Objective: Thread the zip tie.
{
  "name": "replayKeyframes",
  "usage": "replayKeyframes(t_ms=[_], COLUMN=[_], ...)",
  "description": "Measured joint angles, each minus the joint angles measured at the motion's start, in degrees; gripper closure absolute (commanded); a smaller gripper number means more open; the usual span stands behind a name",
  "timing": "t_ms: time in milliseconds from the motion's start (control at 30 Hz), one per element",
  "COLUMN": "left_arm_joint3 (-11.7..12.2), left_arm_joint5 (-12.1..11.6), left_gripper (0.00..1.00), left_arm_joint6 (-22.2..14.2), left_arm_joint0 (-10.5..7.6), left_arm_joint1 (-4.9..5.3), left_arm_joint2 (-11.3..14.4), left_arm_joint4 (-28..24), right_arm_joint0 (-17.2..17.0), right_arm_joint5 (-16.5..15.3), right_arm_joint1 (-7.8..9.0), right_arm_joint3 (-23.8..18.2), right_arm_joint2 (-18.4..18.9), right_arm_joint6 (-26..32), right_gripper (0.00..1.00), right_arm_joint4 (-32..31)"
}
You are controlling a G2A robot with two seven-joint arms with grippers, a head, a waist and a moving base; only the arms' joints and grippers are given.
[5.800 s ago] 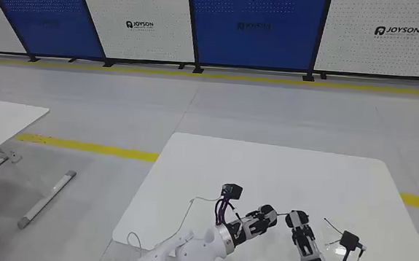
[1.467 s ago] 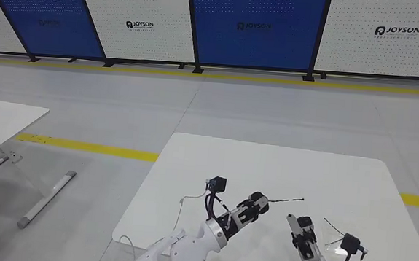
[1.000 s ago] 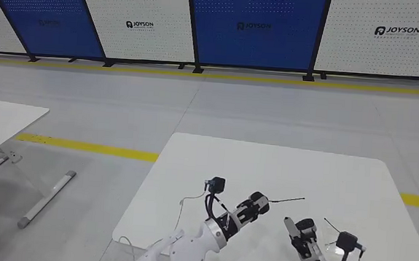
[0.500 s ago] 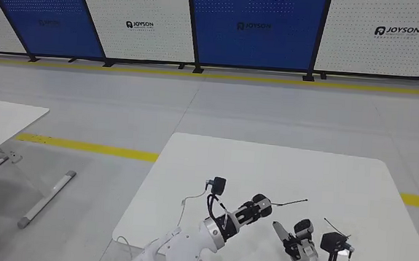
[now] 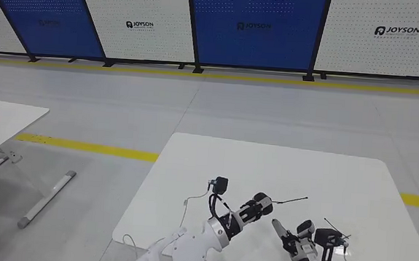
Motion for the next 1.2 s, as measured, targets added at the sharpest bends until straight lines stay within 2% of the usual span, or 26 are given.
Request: replayKeyframes(t_ms=[200,267,300,333,433,500,800,967,1200], left_arm_joint3=[0.55,0.63,0.65,0.67,0.69,0.72,1.18,1.35,2.04], left_arm_joint5=[0.14,0.27,0.34,0.42,0.58,0.65,1.21,2.0,2.62], left_gripper=[1.0,1.0,1.0,1.0,1.0,1.0,1.0,1.0,1.0], left_arm_joint6=[-0.03,-0.01,0.02,0.04,0.08,0.09,-0.57,-0.95,-1.23], left_arm_joint0=[-0.46,-0.67,-0.74,-0.8,-0.85,-0.83,-1.14,-1.37,-1.83], left_arm_joint1=[-0.22,-0.31,-0.34,-0.36,-0.41,-0.43,-0.59,-0.69,-0.87], left_arm_joint2=[1.04,1.4,1.49,1.56,1.62,1.71,2.47,2.94,3.58], left_arm_joint4=[0.57,0.84,0.93,1.03,1.16,1.27,1.95,2.48,2.68], right_arm_joint0=[-0.12,-0.05,0.01,0.09,0.27,0.4,0.24,-0.09,-0.35], right_arm_joint5=[-1.52,-1.42,-1.21,-0.86,-0.15,-0.17,-2.78,-5.46,-6.36], right_arm_joint1=[-0.37,-0.53,-0.61,-0.71,-0.97,-1.09,-1.41,-1.44,-1.68], right_arm_joint3=[-0.16,-0.19,-0.24,-0.33,-0.58,-0.74,-1.19,-1.5,-1.31], right_arm_joint2=[0.57,0.67,0.67,0.58,0.19,-0.08,0.27,1.05,2.06], right_arm_joint6=[-0.38,-0.44,-0.44,-0.43,-0.2,0.24,1.72,3.19,2.9], right_gripper=[0.0,0.32,0.38,0.52,0.56,0.55,0.55,0.56,0.63], right_arm_joint4=[1.97,2.08,1.99,1.69,0.72,0.07,-0.36,0.79,1.85])
